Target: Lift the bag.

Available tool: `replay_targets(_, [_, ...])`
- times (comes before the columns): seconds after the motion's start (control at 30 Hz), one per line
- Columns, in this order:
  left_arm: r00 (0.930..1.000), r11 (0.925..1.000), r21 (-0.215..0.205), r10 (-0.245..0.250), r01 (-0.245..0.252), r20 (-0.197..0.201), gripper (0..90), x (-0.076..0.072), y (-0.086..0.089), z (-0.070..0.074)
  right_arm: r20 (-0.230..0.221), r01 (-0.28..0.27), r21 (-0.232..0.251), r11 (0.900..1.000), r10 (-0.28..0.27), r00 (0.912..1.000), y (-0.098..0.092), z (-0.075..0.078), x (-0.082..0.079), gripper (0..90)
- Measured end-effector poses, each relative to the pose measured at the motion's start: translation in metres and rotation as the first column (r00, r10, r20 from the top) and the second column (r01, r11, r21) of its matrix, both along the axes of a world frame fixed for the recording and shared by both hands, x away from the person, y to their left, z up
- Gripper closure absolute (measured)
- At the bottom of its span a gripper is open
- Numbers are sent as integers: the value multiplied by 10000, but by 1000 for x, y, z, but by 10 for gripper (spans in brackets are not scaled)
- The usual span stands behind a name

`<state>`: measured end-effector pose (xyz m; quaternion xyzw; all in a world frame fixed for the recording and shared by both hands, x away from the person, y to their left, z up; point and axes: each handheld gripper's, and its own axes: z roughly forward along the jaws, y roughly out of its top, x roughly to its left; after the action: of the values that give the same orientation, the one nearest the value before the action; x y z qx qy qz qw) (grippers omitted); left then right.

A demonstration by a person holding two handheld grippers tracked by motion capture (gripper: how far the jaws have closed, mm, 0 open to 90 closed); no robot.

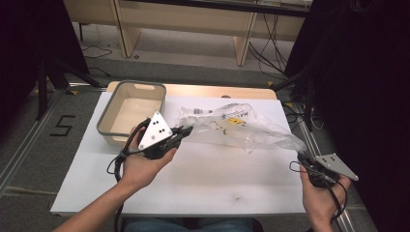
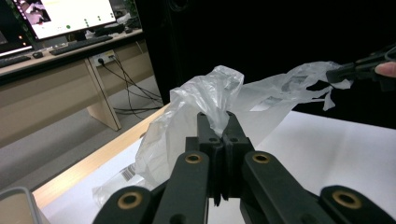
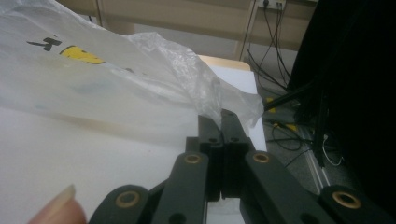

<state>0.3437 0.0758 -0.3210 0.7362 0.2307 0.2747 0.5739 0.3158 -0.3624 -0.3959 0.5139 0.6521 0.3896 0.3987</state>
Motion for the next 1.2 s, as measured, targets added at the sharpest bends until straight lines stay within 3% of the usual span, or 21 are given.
replay_targets(0.3, [9998,9997,-249,-50,55,214,891,0,-2,10,410,209,37,9998,-211,9989,-4,8,0,900])
replay_targets(0.73, [9998,9991,-432,17,-8,215,891,4,-2,13,838,283,22,9996,-284,9961,-4,18,8,900])
replay_targets(1.2, [9991,9982,-535,297,-281,295,891,9,3,13,982,114,105,9999,-124,9951,1,21,14,900])
